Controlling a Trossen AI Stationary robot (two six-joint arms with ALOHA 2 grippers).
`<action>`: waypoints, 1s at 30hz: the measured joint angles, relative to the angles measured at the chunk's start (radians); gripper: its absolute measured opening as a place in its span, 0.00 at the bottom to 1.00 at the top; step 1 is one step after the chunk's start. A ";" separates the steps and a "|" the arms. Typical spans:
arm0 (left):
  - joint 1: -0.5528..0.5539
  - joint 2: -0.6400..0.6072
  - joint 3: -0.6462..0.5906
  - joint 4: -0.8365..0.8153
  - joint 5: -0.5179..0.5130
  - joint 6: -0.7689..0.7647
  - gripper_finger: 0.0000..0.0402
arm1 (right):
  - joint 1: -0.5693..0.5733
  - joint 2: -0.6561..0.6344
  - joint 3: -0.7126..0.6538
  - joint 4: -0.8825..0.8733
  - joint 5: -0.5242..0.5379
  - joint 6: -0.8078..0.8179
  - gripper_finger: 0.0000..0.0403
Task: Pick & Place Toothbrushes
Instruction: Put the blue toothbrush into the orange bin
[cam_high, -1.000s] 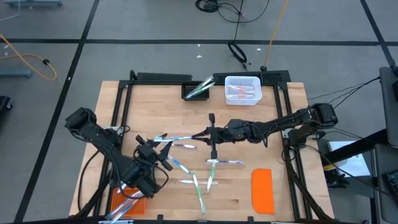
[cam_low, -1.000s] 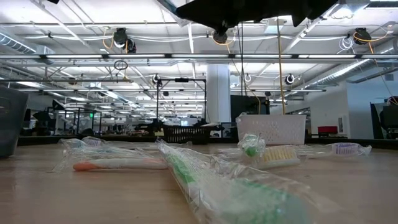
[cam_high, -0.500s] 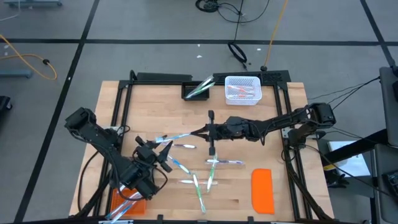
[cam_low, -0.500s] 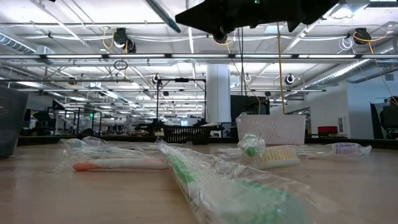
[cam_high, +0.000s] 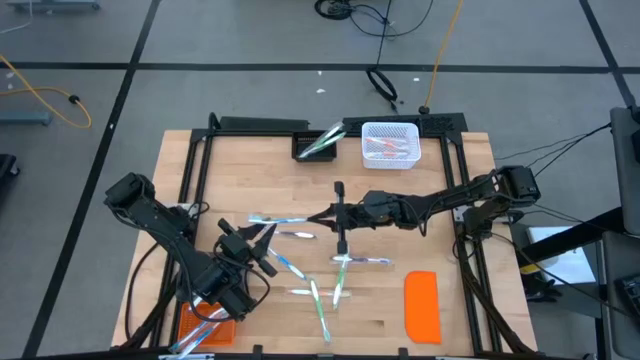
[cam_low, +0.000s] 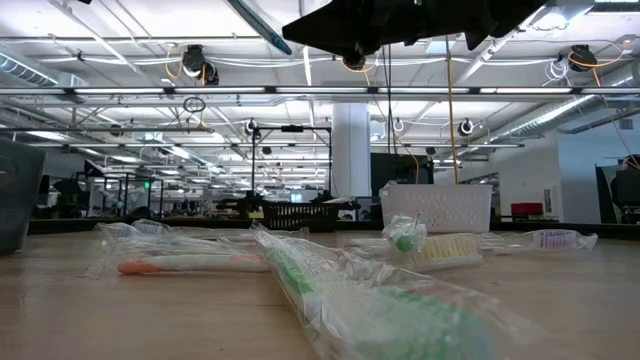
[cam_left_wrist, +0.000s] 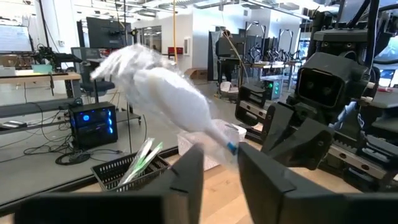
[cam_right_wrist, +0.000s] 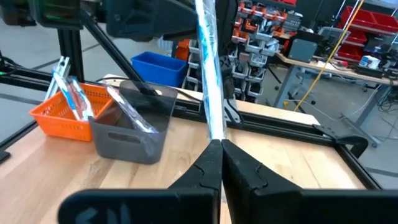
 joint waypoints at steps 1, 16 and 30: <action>0.000 0.000 0.000 0.000 0.000 0.000 0.19 | 0.000 0.000 0.000 -0.004 0.000 0.000 0.00; 0.000 0.000 0.000 0.044 0.002 0.087 0.00 | 0.001 0.000 0.000 -0.031 0.002 0.000 0.00; -0.045 0.000 0.000 0.031 0.088 0.095 0.00 | -0.002 0.000 0.000 -0.069 0.002 -0.044 0.08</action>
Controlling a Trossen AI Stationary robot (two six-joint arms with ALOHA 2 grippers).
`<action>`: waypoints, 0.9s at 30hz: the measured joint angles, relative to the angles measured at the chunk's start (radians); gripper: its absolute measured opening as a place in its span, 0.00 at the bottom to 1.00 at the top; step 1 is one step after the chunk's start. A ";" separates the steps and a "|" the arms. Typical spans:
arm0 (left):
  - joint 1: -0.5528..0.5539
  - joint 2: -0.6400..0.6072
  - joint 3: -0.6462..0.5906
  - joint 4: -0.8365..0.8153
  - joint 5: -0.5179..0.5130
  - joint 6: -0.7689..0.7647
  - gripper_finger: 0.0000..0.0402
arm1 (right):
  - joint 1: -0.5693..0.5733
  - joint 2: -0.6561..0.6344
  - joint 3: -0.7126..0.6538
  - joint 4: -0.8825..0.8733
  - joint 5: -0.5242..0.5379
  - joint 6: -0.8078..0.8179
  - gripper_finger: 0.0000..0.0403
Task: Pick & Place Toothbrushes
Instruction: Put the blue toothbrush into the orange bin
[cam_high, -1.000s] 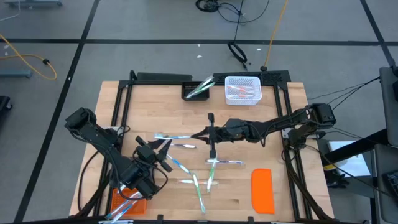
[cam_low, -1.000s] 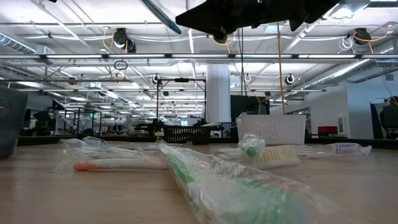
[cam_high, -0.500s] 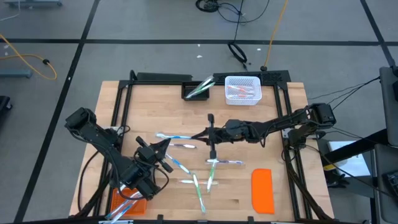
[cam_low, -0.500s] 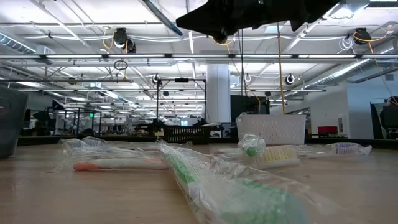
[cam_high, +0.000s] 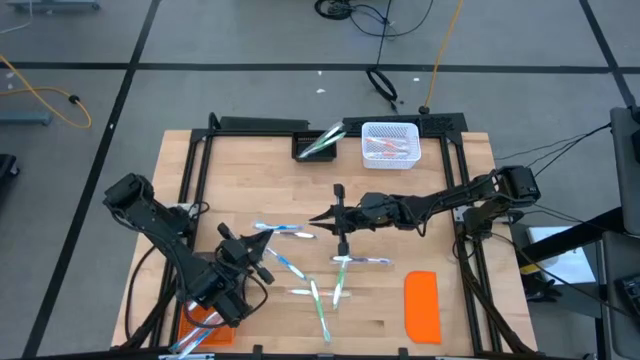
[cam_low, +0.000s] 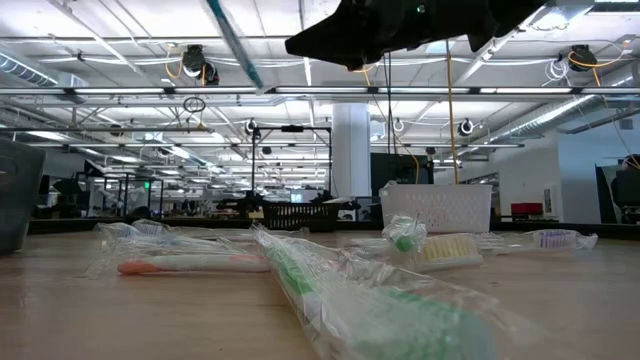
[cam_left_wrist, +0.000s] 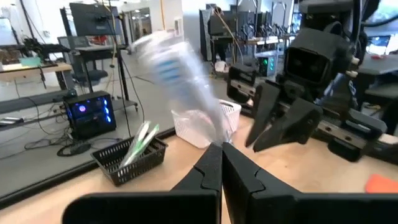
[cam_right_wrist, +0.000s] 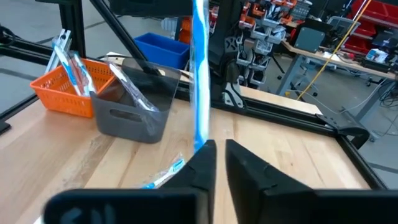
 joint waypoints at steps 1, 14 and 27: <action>-0.004 0.000 0.000 0.000 0.004 0.000 0.00 | 0.000 0.000 0.000 0.001 0.000 -0.008 0.10; -0.067 -0.029 0.046 -0.027 0.311 -0.020 0.00 | 0.000 -0.001 0.000 -0.094 0.001 0.001 0.36; -0.088 -0.077 0.246 -0.213 0.939 -0.119 0.00 | -0.008 -0.001 0.000 -0.153 0.001 0.018 0.36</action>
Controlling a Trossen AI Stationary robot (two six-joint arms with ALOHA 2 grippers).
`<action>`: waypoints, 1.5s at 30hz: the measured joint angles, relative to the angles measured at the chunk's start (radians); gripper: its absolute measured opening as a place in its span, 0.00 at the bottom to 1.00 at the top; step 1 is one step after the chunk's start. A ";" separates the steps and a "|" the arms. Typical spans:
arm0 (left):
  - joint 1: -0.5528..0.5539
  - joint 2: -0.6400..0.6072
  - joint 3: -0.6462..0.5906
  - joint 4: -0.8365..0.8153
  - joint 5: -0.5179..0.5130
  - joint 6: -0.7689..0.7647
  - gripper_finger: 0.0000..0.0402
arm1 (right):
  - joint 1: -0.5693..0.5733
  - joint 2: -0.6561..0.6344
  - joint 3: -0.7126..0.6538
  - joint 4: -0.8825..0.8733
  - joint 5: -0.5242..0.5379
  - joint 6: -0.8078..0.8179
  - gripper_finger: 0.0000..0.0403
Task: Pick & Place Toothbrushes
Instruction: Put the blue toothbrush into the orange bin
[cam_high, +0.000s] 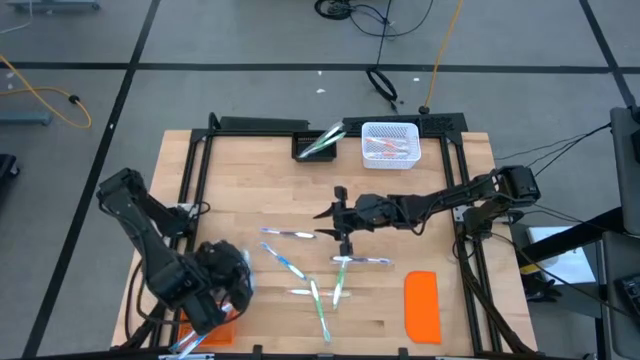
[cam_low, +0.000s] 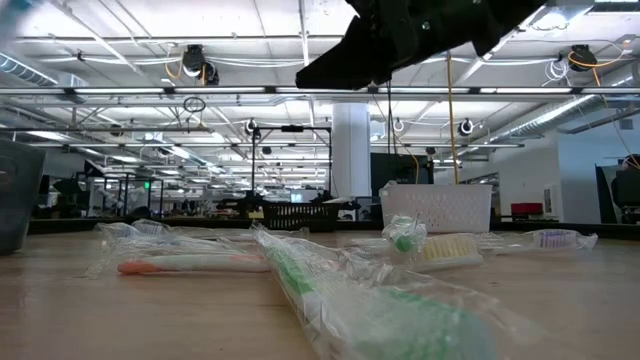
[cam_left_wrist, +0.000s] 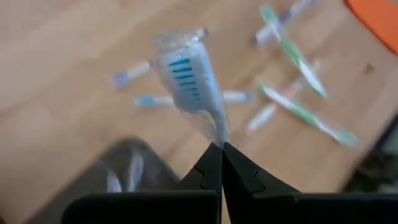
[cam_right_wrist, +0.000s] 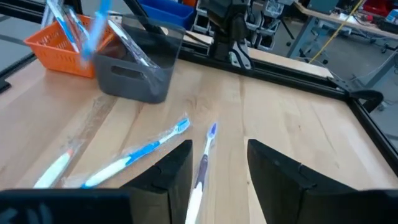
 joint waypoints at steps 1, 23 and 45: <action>0.000 0.000 0.019 0.002 0.031 0.008 0.00 | -0.003 0.000 0.000 -0.002 0.000 0.000 0.36; 0.035 0.042 0.080 -0.106 0.818 -0.276 0.00 | -0.011 0.000 0.000 -0.029 0.000 0.019 0.34; 0.126 0.290 0.078 -0.168 1.145 0.103 0.00 | -0.011 0.000 -0.075 0.088 0.000 0.028 0.33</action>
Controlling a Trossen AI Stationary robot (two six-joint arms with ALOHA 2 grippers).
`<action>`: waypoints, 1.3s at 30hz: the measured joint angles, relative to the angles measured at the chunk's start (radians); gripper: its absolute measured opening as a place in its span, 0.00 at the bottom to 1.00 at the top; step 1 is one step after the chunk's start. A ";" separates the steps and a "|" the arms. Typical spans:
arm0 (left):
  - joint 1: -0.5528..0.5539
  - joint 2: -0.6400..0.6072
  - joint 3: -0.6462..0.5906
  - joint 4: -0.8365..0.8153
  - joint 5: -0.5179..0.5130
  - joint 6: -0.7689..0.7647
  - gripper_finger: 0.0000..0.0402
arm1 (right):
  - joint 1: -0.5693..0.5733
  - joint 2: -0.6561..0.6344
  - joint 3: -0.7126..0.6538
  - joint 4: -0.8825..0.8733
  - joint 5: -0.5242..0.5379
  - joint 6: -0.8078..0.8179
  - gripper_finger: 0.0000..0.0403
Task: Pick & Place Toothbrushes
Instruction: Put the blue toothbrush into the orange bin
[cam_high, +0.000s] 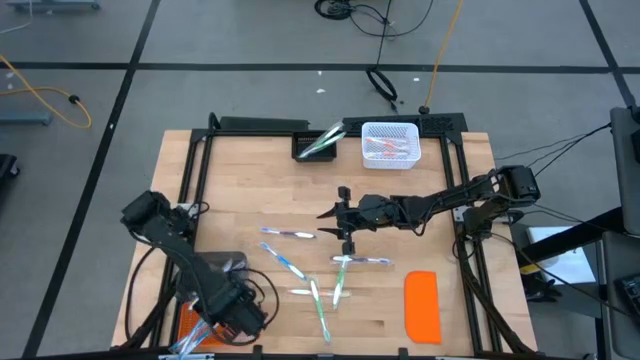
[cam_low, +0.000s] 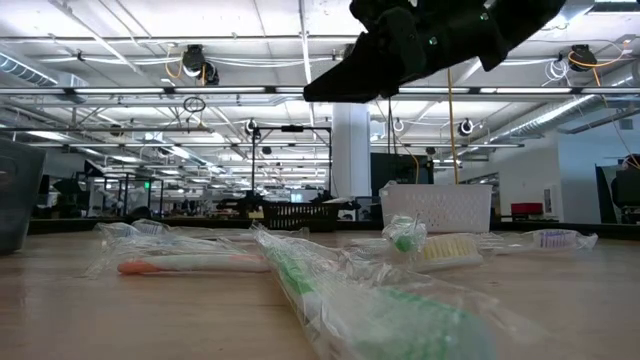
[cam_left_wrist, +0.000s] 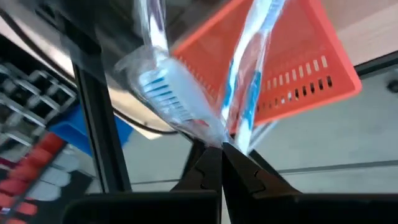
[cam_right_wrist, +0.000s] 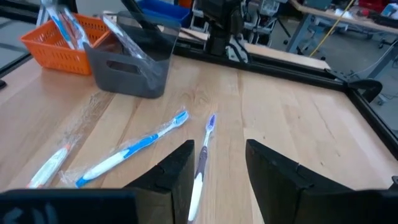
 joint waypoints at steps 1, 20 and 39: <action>0.004 0.011 0.000 -0.013 0.001 0.028 0.00 | 0.000 0.000 -0.007 0.015 0.000 0.002 0.33; 0.027 0.174 0.000 -0.019 0.079 0.746 0.00 | 0.000 0.000 -0.025 0.084 0.000 0.030 0.33; 0.005 0.175 0.000 0.143 0.127 0.866 0.00 | 0.000 0.000 -0.025 0.088 0.000 0.037 0.33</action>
